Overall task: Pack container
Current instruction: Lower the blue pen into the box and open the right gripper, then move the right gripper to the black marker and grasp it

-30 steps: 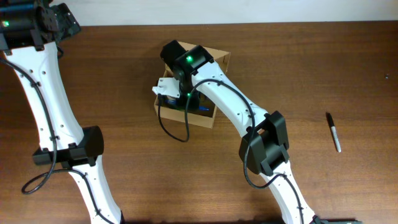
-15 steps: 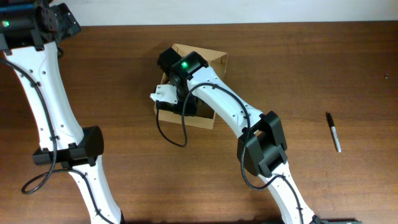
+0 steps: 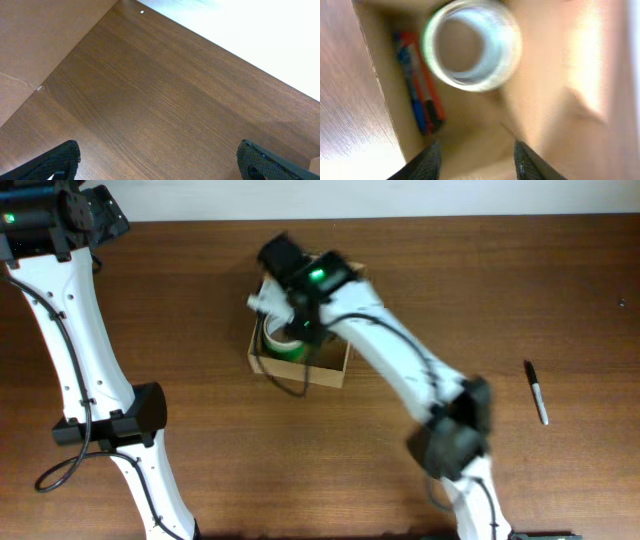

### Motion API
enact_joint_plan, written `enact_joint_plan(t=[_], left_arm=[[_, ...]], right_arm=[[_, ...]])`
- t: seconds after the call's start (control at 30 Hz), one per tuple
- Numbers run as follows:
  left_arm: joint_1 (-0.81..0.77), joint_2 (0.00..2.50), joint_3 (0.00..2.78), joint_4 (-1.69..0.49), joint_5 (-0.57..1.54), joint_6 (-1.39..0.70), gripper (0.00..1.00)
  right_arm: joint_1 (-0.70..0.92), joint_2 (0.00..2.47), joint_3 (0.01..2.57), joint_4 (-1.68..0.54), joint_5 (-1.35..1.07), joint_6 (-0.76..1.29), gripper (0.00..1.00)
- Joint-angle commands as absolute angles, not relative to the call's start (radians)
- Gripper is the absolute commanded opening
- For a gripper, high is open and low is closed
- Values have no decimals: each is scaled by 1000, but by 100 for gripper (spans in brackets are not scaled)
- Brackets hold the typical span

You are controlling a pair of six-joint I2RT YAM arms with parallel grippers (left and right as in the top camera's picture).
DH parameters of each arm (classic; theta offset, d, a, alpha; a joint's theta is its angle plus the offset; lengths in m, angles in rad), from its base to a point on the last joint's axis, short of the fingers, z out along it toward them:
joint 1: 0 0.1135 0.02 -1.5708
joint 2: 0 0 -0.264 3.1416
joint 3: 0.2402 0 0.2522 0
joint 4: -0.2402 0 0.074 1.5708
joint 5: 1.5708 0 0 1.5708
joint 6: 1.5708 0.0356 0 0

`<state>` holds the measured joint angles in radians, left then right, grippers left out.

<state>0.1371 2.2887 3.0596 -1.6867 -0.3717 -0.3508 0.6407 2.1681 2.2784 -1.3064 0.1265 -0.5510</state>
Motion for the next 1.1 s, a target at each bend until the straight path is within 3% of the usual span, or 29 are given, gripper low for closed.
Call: enact_joint_plan(t=[0.0, 0.23, 0.47, 0.73, 1.07], left_arm=[[141, 2275, 3057, -1687, -382, -342, 100], [141, 2275, 3057, -1687, -382, -342, 100], [141, 2275, 3057, -1687, -382, -342, 100], [141, 2275, 3057, -1687, -382, -342, 100], [141, 2275, 3057, -1687, -382, -342, 100]], right_arm=[[506, 1919, 2227, -1289, 196, -461, 51], [29, 1547, 1703, -1056, 190, -462, 70], [-379, 1518, 1356, -884, -75, -461, 70], [-474, 1684, 1310, -792, -25, -455, 69], [-484, 1917, 1310, -830, -22, -455, 64]])
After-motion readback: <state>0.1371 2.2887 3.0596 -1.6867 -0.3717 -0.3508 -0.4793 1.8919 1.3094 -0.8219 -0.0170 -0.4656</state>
